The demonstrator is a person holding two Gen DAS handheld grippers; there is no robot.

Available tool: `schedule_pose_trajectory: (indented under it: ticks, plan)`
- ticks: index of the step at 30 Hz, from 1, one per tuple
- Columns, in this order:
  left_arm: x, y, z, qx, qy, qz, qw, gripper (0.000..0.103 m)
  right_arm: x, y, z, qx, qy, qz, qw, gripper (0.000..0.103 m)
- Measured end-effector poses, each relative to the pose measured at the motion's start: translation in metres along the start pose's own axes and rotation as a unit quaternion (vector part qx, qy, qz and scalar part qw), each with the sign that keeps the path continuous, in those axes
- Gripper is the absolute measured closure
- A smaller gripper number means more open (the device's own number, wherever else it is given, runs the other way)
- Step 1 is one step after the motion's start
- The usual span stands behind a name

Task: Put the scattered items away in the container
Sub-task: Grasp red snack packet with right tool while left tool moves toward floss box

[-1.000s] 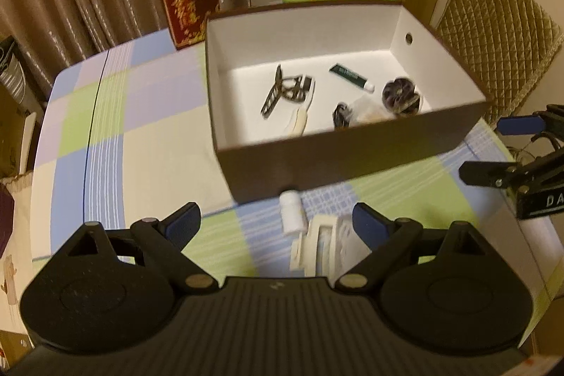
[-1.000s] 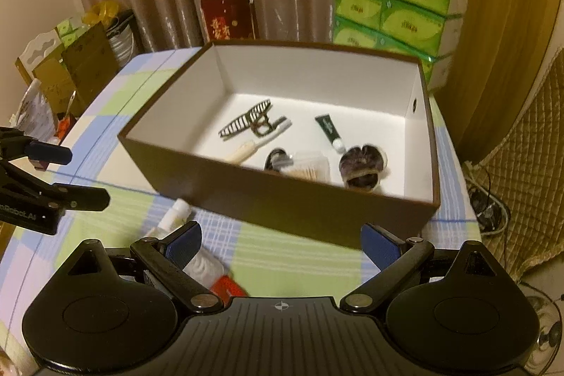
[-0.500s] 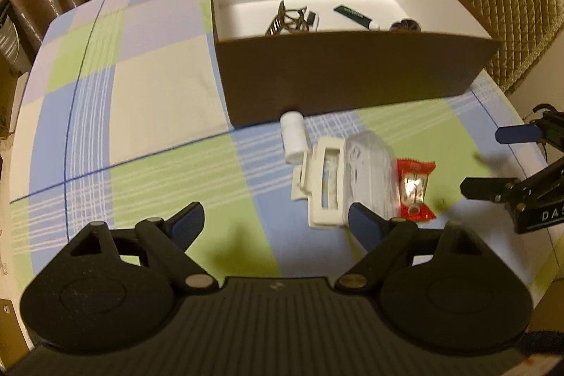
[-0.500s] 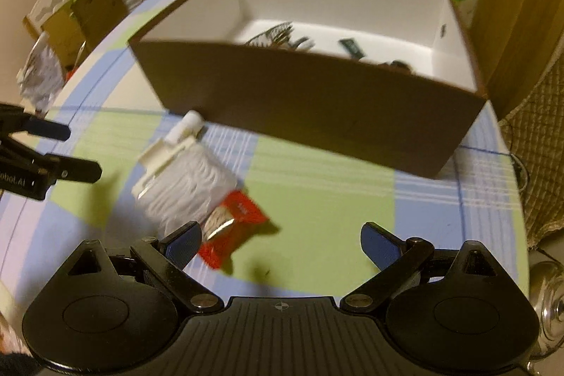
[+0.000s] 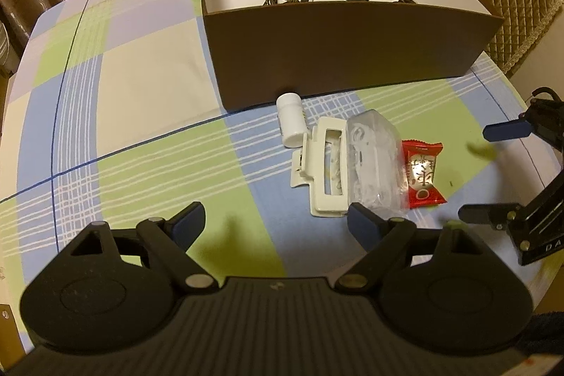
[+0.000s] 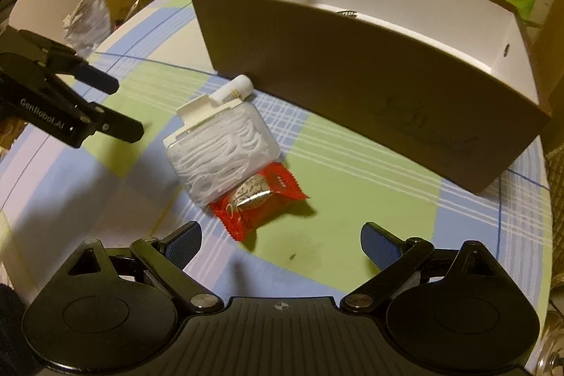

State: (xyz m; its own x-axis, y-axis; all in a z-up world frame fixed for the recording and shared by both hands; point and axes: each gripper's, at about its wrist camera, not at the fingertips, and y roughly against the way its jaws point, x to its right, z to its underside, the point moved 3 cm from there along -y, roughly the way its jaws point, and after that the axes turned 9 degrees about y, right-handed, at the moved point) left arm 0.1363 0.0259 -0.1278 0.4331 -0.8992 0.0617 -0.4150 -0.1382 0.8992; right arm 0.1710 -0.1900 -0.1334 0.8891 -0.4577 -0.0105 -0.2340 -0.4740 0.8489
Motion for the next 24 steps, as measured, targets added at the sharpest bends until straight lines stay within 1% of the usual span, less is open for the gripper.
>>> schedule_pose_trajectory:
  ticks: [5, 15, 16, 17, 21, 23, 24]
  plan:
    - [-0.003, -0.009, -0.003, -0.007, -0.002, 0.009, 0.9999, 0.022, -0.007, -0.007, 0.0, -0.005, 0.041, -0.005, 0.999, 0.009]
    - [-0.005, -0.022, -0.006, -0.016, -0.004, 0.012, 0.9998, 0.022, -0.013, -0.022, -0.009, 0.0, 0.129, -0.008, 0.992, 0.009]
    - [-0.005, -0.022, -0.006, -0.017, -0.005, 0.013, 0.9998, 0.023, -0.013, -0.024, -0.01, 0.001, 0.135, -0.011, 0.991, 0.011]
    - [-0.005, -0.023, -0.006, -0.018, -0.005, 0.014, 0.9997, 0.023, -0.014, -0.026, -0.011, 0.002, 0.141, -0.015, 0.99, 0.017]
    - [-0.005, -0.025, -0.006, -0.021, -0.007, 0.018, 0.9996, 0.023, -0.018, -0.036, -0.015, -0.001, 0.16, -0.02, 0.987, 0.021]
    - [-0.004, -0.025, -0.007, -0.023, -0.007, 0.021, 0.9995, 0.024, -0.018, -0.041, -0.017, -0.001, 0.163, -0.025, 0.986, 0.034]
    - [-0.004, -0.025, -0.007, -0.023, -0.008, 0.021, 0.9995, 0.024, -0.018, -0.044, -0.018, -0.003, 0.161, -0.028, 0.986, 0.036]
